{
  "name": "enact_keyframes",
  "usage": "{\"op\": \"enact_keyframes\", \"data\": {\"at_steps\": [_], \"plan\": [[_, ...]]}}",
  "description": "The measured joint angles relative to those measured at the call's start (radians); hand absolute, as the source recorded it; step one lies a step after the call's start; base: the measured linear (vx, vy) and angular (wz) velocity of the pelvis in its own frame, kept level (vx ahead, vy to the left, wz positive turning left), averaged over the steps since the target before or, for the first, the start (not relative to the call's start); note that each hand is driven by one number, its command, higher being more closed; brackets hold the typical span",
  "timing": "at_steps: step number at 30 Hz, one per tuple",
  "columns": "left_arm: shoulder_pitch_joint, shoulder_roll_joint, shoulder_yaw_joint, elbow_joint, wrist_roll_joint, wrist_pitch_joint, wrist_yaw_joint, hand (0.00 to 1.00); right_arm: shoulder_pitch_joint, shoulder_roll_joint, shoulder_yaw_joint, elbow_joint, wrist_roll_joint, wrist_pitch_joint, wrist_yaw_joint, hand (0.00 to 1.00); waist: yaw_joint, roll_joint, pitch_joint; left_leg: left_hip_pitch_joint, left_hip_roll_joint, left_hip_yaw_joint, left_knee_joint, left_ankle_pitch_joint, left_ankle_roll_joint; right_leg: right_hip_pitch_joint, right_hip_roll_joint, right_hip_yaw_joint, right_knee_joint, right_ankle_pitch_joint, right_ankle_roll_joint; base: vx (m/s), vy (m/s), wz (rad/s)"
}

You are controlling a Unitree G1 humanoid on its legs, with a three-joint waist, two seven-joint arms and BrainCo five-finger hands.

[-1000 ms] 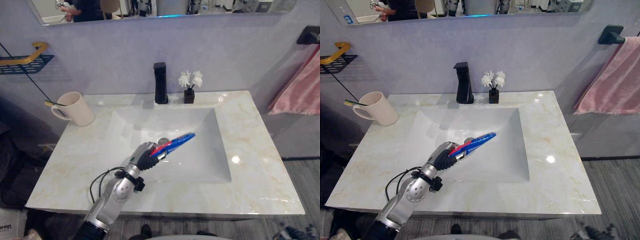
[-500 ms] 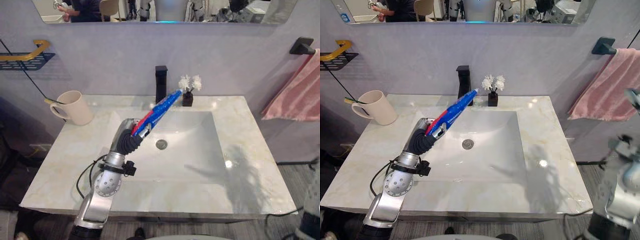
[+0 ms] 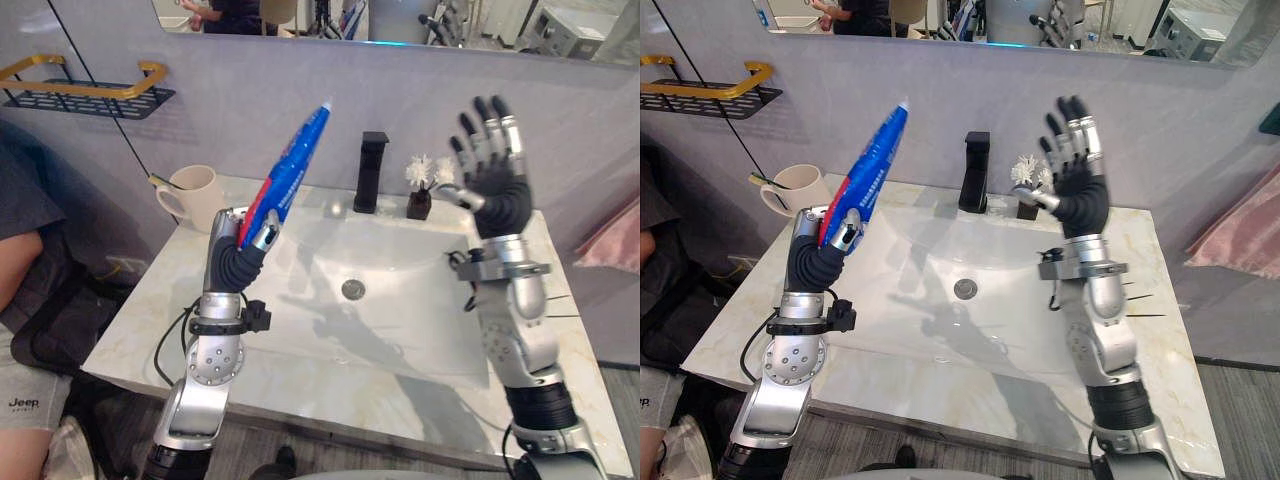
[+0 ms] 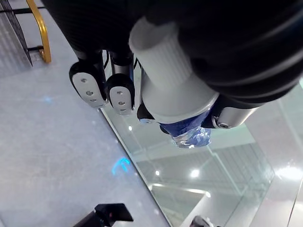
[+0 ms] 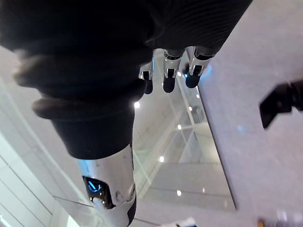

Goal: Organize washtable

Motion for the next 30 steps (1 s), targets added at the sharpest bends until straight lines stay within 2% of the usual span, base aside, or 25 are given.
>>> {"op": "enact_keyframes", "data": {"at_steps": [7, 15, 20, 21, 30], "plan": [[-0.001, -0.004, -0.064, -0.002, 0.008, 0.019, 0.018, 1.0, -0.011, 0.062, 0.159, 0.069, 0.113, 0.041, 0.032, 0.0, 0.001, 0.0, 0.0, -0.007, -0.005, -0.017, -0.024, 0.027, 0.004, -0.007, -0.002, -0.023, -0.001, 0.0, 0.0, -0.04, -0.008, 0.07], [-0.007, -0.003, -0.157, 0.039, 0.008, 0.027, 0.008, 1.0, -0.087, 0.089, 0.308, 0.106, 0.25, 0.059, 0.057, 0.0, 0.004, -0.003, -0.002, -0.01, -0.005, -0.033, -0.058, 0.062, 0.005, -0.018, -0.001, -0.037, 0.003, 0.0, -0.001, -0.05, -0.011, 0.06], [-0.013, -0.006, -0.182, 0.085, 0.008, 0.028, 0.008, 1.0, -0.114, 0.106, 0.331, 0.174, 0.318, 0.059, 0.055, 0.0, 0.004, -0.008, -0.005, -0.014, -0.005, -0.034, -0.058, 0.067, 0.005, -0.019, 0.0, -0.043, 0.003, 0.001, -0.002, -0.02, -0.007, 0.03], [-0.019, -0.008, -0.194, 0.103, 0.008, 0.028, 0.008, 1.0, -0.118, 0.103, 0.336, 0.18, 0.34, 0.059, 0.053, 1.0, 0.004, -0.008, -0.005, -0.015, -0.004, -0.034, -0.058, 0.068, 0.005, -0.019, 0.001, -0.044, 0.001, 0.002, -0.002, 0.0, 0.0, 0.0], [-0.04, -0.014, -0.259, 0.145, 0.008, 0.02, 0.009, 1.0, -0.188, 0.096, 0.345, 0.221, 0.425, 0.055, 0.032, 1.0, 0.003, -0.008, -0.007, -0.022, -0.004, -0.039, -0.058, 0.069, 0.005, -0.021, 0.003, -0.046, -0.006, 0.004, -0.002, 0.0, -0.002, 0.0]]}}
